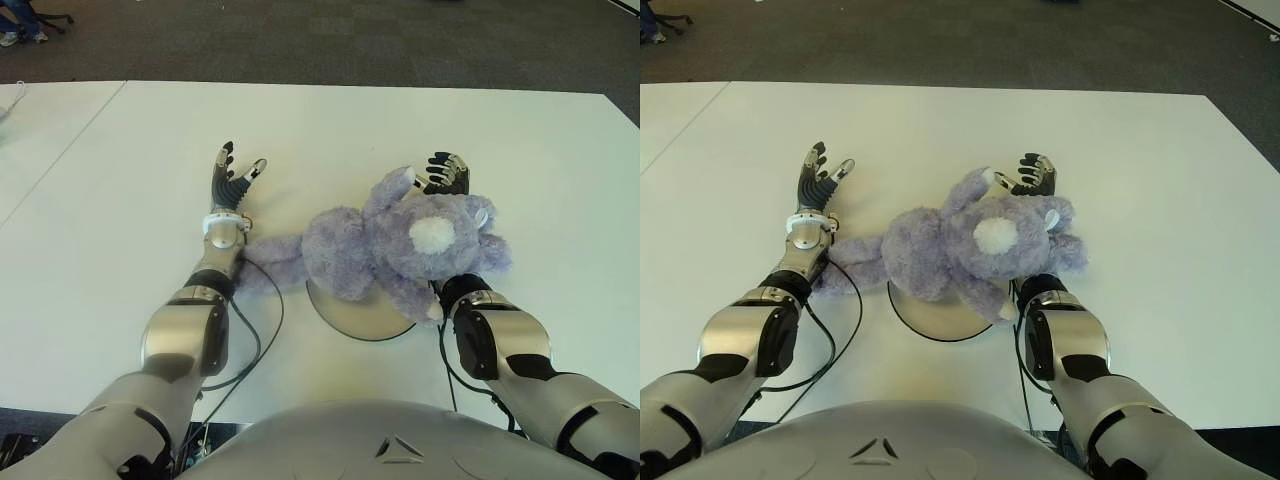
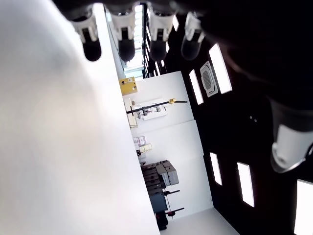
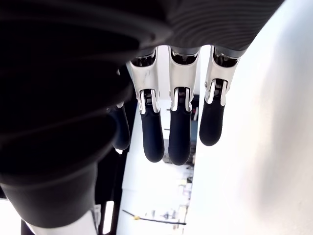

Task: Put the doll into the plate.

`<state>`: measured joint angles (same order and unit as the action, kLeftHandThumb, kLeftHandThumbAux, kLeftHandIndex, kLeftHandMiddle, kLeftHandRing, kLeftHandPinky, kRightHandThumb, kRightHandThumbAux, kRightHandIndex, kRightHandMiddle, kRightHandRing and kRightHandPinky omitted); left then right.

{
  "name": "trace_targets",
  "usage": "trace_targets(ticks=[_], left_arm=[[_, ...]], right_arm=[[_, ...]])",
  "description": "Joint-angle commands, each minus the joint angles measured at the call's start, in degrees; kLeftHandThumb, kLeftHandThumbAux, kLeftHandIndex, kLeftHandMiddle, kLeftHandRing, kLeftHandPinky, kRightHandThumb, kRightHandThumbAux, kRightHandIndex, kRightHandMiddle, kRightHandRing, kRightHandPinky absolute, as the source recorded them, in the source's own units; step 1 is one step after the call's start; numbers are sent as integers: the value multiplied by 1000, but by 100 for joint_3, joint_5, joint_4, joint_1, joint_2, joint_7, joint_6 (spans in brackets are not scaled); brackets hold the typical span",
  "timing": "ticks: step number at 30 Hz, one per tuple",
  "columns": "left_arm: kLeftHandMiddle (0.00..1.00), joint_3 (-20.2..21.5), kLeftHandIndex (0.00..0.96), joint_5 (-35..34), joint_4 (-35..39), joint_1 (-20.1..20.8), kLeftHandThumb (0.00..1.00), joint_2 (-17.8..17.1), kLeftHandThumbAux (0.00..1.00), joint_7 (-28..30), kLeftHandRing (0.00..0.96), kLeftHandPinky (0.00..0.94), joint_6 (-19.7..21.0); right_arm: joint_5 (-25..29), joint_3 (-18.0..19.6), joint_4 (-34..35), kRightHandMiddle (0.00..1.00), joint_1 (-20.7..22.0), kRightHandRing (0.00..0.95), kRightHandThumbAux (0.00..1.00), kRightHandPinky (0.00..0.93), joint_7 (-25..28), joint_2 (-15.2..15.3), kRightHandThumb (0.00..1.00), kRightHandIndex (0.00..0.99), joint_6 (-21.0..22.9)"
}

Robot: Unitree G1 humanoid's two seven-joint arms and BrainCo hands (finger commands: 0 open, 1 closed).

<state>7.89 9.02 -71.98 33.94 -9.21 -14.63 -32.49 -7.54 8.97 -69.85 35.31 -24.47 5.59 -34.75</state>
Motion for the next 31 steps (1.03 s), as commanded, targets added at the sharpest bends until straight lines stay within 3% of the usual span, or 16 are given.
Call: trace_targets(ticks=[1,31], left_arm=[[17,-126,2,91,-617,-1033,0,585,522,181,10,18,568],[21,-195,7,165,-623,-1040,0,555,510,148,12,15,611]], right_arm=[[-19,1,-760,349,-1387,365,903,326,84,-387,0,305,281],[-46,-23,-759,351,-1371,364,896,320,68,-386,0,305,305]])
